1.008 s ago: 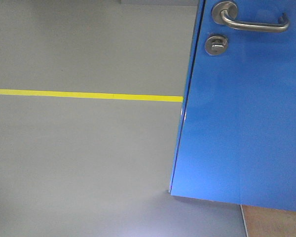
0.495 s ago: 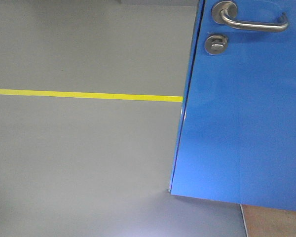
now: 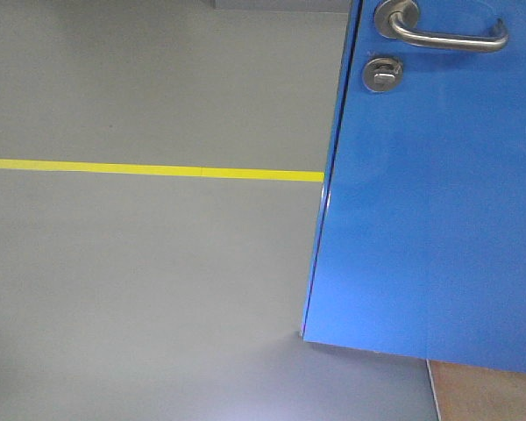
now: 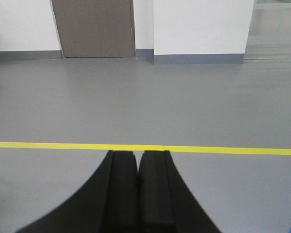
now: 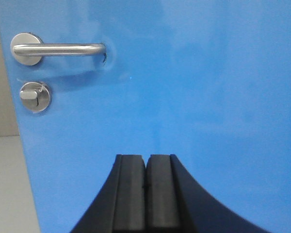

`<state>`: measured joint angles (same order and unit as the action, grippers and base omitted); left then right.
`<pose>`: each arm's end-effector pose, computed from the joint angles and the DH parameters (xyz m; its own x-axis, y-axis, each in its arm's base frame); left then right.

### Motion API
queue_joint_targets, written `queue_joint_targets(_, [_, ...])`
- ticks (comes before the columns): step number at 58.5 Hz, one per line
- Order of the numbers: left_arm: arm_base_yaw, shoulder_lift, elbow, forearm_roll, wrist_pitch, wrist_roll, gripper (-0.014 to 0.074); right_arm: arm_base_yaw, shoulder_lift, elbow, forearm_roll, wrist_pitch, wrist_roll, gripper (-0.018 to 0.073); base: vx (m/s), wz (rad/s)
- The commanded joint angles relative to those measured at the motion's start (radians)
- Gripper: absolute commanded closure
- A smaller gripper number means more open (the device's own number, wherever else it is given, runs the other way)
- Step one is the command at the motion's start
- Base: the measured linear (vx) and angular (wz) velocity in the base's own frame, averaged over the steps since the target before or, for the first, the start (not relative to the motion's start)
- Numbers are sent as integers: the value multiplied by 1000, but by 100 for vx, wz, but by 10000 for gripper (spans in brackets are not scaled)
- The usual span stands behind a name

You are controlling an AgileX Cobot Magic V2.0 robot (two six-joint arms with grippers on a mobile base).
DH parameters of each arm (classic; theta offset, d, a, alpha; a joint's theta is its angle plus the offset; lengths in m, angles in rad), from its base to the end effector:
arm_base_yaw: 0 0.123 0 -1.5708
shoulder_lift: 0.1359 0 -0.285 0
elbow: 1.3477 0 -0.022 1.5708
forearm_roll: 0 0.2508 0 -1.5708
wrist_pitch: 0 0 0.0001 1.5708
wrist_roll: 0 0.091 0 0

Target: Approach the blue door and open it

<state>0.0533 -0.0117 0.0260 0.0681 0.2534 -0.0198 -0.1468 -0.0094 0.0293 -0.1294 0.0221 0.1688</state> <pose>0.0551 0.0045 0.1821 -0.1818 0.0365 -0.9827 -0.0617 0.9969 0.0484 0.0563 -0.0086 0.2018 0.0507 0.0323 -0.9982 0.1472 0.9883 0.0395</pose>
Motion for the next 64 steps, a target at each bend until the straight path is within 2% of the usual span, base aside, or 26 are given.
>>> queue_joint_targets(1, [-3, -14, -27, -3, -79, -7, 524, 6, -9, 3, 0, -60, 5, 548, 0, 1])
queue_joint_targets(11, [-3, -14, -27, -3, -77, -7, 524, 39, -11, 3, -1, -55, 5, 548, 0, 0])
queue_joint_targets(64, [-3, -14, -27, -3, -77, -7, 524, 39, -11, 3, -1, -54, 5, 548, 0, 0])
